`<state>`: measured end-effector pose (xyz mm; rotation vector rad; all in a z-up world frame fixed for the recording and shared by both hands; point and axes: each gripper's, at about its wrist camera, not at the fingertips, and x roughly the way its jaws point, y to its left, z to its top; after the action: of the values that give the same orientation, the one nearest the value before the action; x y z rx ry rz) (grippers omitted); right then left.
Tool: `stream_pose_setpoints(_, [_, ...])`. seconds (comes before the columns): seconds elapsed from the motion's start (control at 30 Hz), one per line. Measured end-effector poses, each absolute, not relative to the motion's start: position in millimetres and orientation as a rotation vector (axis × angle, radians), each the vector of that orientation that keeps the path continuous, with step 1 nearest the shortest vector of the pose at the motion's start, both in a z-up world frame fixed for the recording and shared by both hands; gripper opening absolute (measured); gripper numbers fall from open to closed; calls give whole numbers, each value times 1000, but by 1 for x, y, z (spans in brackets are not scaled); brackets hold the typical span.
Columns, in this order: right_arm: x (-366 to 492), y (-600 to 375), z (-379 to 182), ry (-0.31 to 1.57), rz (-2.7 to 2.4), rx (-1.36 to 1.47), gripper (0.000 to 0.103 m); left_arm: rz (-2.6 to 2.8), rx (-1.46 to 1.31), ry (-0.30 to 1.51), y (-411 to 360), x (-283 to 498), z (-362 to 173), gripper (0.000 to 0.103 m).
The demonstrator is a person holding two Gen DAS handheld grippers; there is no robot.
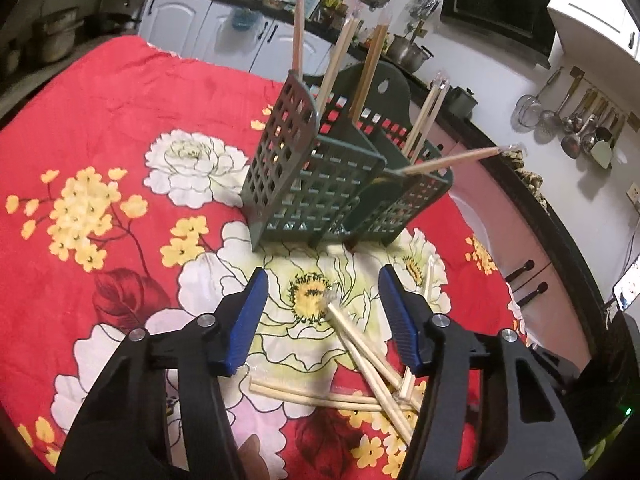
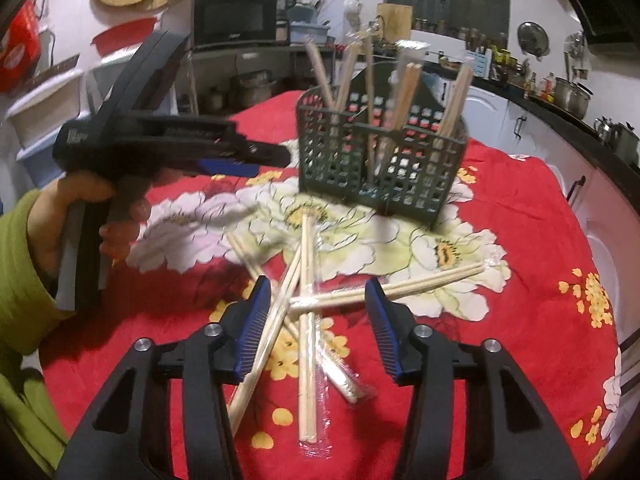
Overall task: Organize utensils
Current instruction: 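Close the left tool on a chopstick while the right tool grasps another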
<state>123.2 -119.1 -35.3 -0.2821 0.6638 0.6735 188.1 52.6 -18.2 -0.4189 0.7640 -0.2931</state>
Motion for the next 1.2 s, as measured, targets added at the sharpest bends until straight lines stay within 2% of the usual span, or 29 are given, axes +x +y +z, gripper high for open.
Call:
stream_pose_setpoints(0.13, [120, -107, -44, 666, 684, -339, 40, -304, -431, 791, 52, 192, -26, 48])
stream_pose_setpoints(0.47, [118, -85, -63, 639, 657, -482, 28, -349, -451, 885, 44, 208, -46, 35])
stream_pose_setpoints(0.8, [122, -78, -66, 618, 634, -521, 14, -361, -442, 926, 33, 223, -55, 34])
stream_pose_setpoints(0.87, [122, -78, -67, 618, 631, -521, 7, -368, -447, 936, 32, 226, -58, 31])
stream_pose_setpoints(0.97, [123, -81, -66, 615, 622, -508, 1, -370, -448, 945, 29, 229, -62, 23])
stream_pose_setpoints(1.1, [124, -87, -62, 607, 619, -486, 1, -378, -450, 952, 27, 228, -65, 12])
stream_pose_setpoints(1.2, [124, -90, -59, 601, 618, -472, 1, -386, -452, 951, 28, 226, -66, 9])
